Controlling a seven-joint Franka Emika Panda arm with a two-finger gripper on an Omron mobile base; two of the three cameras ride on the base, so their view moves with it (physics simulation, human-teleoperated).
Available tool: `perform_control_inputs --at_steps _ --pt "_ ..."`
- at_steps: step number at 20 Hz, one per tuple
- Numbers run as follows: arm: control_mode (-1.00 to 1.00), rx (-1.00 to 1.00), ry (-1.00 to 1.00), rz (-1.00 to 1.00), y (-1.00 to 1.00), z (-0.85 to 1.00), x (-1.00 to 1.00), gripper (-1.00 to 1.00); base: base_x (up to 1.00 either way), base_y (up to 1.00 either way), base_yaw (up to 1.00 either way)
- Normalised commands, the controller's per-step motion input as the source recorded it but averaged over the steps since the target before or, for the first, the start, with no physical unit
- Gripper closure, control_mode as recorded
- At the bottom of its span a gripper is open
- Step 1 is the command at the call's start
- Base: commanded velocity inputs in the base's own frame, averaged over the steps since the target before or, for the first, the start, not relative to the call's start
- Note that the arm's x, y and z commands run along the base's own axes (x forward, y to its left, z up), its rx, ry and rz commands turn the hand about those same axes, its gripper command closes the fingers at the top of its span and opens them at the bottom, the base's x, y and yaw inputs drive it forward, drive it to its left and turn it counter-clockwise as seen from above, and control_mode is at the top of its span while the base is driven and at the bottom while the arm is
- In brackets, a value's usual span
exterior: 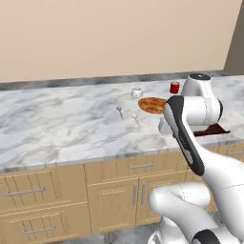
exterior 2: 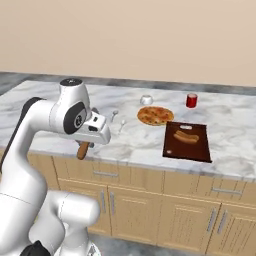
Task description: Take the pizza cutter from the drawer on the left and place it on the dining counter for cutting.
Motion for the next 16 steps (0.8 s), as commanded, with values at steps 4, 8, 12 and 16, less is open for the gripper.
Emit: perform_control_inputs --at_steps 4,8,12,16 --pt "1.00 0.00 0.00 0.00 0.00 0.00 0.00 1.00 0.19 -0.52 0.00" --pt "1.00 0.00 0.00 0.00 0.00 0.00 0.00 1.00 0.29 -0.33 0.00" --pt "1.00 0.00 0.00 0.00 0.00 0.00 0.00 1.00 0.51 -0.13 -0.02" --pt "1.00 0.00 0.00 0.00 0.00 0.00 0.00 1.00 0.66 -0.13 -0.02"
